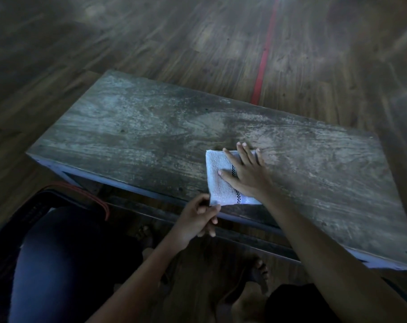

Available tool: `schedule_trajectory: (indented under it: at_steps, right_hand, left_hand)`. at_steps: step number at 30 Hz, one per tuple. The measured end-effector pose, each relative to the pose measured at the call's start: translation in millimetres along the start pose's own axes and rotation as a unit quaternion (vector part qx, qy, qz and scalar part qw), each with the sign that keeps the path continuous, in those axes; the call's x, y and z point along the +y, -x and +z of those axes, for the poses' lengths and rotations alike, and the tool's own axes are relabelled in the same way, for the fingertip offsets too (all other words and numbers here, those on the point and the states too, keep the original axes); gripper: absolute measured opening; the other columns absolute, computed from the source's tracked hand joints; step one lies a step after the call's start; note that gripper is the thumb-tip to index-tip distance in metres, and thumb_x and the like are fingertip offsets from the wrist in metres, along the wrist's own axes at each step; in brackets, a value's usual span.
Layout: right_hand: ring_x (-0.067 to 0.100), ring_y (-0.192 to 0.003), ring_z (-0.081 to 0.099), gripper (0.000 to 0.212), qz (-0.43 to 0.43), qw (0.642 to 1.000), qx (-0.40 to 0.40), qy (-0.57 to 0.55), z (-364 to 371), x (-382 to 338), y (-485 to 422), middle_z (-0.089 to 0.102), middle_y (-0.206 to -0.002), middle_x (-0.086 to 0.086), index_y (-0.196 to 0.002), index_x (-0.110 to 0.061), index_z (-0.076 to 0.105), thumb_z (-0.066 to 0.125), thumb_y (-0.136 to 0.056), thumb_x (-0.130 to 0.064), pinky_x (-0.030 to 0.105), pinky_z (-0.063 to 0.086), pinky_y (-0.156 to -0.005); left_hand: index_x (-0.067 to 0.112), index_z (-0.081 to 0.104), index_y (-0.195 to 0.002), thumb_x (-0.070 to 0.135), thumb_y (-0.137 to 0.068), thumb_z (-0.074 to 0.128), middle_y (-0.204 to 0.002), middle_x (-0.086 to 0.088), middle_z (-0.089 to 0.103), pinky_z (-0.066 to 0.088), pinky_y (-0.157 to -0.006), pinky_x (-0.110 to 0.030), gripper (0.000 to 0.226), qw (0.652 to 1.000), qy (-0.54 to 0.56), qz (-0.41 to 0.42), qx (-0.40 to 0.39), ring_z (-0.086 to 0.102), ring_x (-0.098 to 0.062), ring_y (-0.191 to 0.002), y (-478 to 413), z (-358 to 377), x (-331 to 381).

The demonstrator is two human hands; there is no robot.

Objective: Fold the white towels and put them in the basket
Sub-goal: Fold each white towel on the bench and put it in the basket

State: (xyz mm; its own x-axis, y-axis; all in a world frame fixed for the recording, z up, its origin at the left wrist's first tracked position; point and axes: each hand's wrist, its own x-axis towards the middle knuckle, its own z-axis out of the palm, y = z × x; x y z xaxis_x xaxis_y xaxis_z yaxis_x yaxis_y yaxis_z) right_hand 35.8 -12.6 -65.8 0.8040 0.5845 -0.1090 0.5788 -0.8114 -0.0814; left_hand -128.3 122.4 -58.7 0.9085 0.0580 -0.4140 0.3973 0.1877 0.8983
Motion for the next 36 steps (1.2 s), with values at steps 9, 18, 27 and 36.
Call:
schedule_trajectory:
  at_steps: [9, 18, 27, 36]
  right_hand:
    - [0.020, -0.147, -0.010, 0.082, 0.025, 1.000, 0.009, -0.003, -1.8, -6.9, 1.6, -0.004, -0.160, 0.007, -0.150, -0.037, 0.003, 0.001, -0.078, -0.076, 0.048, -0.007, -0.117]
    - [0.020, -0.147, 0.007, 0.075, 0.067, 0.976, 0.048, -0.203, -34.5, -3.8, 23.8, 0.016, -0.158, 0.004, -0.149, -0.030, 0.017, 0.020, -0.088, -0.072, 0.046, -0.004, -0.118]
    - [0.027, -0.121, 0.043, 0.043, 0.269, 0.907, 0.074, -0.316, -13.4, 18.1, 112.3, 0.055, -0.123, 0.010, -0.115, -0.020, 0.062, 0.053, -0.086, -0.050, 0.034, 0.028, -0.106]
    - [0.034, -0.128, 0.023, 0.040, 0.345, 0.871, 0.081, -0.339, -0.7, -5.5, 114.0, 0.033, -0.136, 0.017, -0.117, -0.015, 0.062, 0.060, -0.088, -0.042, 0.036, 0.018, -0.108]
  left_hand:
    - [0.015, 0.049, -0.116, 0.026, -0.094, 0.055, -0.085, -0.007, 0.071, 0.050, -0.043, -0.024, 0.025, 0.999, -0.015, -0.028, -0.033, 0.072, -0.027, -0.074, -1.0, 2.2, 1.9]
    - [0.016, 0.053, -0.099, 0.023, -0.088, 0.063, -0.086, -0.004, 0.068, 0.049, -0.055, -0.026, 0.016, 0.946, -0.193, 0.122, 0.232, 0.064, -0.016, -0.063, 2.7, -20.8, 17.1]
    - [0.014, 0.048, -0.130, 0.035, -0.095, 0.040, -0.134, -0.007, 0.050, 0.031, -0.102, -0.044, 0.042, 0.797, -0.531, 0.251, 0.144, 0.044, -0.026, -0.125, -42.4, 8.9, 41.7]
    - [0.013, 0.051, -0.135, 0.049, -0.094, 0.027, -0.139, -0.008, 0.051, 0.021, -0.108, -0.061, 0.059, 0.671, -0.680, 0.256, 0.148, 0.043, -0.029, -0.132, -86.4, 31.5, 7.6]
